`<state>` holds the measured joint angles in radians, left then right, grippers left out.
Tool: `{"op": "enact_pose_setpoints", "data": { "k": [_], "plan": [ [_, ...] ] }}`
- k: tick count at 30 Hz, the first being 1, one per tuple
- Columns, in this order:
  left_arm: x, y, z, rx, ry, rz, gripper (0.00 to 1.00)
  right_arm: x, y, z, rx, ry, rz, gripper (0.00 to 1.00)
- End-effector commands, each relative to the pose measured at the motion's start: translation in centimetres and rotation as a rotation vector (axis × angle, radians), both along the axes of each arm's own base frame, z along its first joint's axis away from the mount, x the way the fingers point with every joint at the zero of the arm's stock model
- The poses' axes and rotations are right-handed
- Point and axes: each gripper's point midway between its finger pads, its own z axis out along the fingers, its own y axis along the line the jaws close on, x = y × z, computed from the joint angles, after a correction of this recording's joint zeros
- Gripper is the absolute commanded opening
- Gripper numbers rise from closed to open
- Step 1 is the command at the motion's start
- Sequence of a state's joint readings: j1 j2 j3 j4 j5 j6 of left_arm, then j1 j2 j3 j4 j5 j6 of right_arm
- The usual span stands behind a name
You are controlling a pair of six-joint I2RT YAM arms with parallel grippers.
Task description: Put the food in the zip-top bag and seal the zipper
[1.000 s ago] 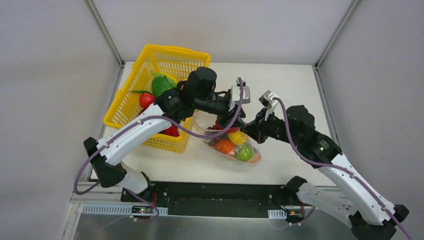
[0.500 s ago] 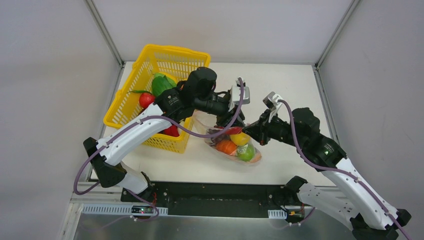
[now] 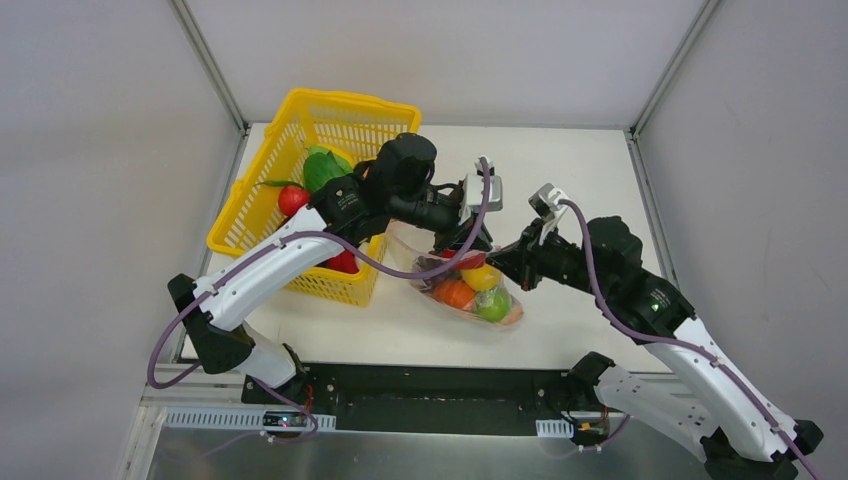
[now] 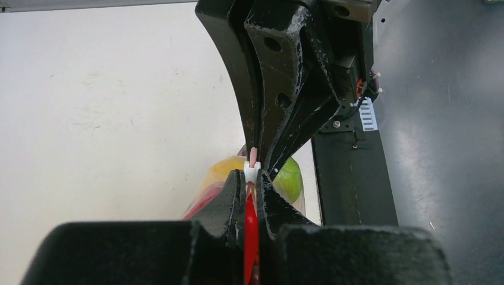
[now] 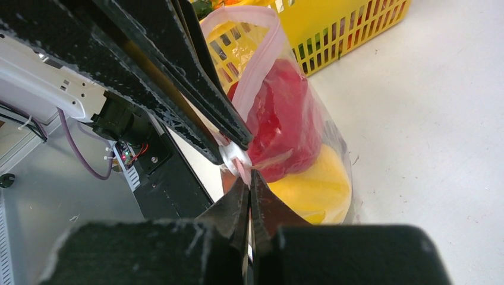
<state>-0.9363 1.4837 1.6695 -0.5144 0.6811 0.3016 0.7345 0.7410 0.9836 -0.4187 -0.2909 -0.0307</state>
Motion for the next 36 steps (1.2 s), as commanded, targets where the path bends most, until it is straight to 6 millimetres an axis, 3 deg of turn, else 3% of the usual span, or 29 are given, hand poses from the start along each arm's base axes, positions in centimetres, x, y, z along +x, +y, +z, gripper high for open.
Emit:
{"op": "enact_pose_setpoints", "data": {
  "k": [1, 5, 9, 14, 20, 29, 36],
  "plan": [
    [-0.4, 0.2, 0.9, -0.005, -0.035, -0.018, 0.0, 0.1, -0.5, 4.0, 0.104, -0.093, -0.036, 0.0],
    [-0.3, -0.5, 1.6, -0.038, -0.023, -0.021, 0.26, -0.1, -0.3, 3.9, 0.108, -0.081, -0.016, 0.0],
    [-0.3, -1.0, 1.9, -0.055, -0.019, -0.025, 0.31, -0.2, -0.1, 3.7, 0.104, -0.074, -0.005, 0.0],
    [-0.3, -1.1, 2.0, -0.06, -0.014, -0.022, 0.27, -0.4, -0.1, 3.6, 0.105, -0.073, 0.001, 0.0],
    [0.0, -0.8, 1.6, -0.043, -0.02, 0.0, 0.0, -0.2, -0.4, 3.4, 0.104, -0.078, -0.02, 0.0],
    [0.1, 1.9, -0.5, 0.058, -0.069, 0.043, 0.0, 0.0, -1.9, 4.3, 0.154, -0.091, -0.11, 0.0],
    [0.4, 3.4, -0.7, 0.079, -0.079, 0.074, 0.0, 0.0, -2.1, 4.0, 0.158, -0.091, -0.121, 0.0]
  ]
}}
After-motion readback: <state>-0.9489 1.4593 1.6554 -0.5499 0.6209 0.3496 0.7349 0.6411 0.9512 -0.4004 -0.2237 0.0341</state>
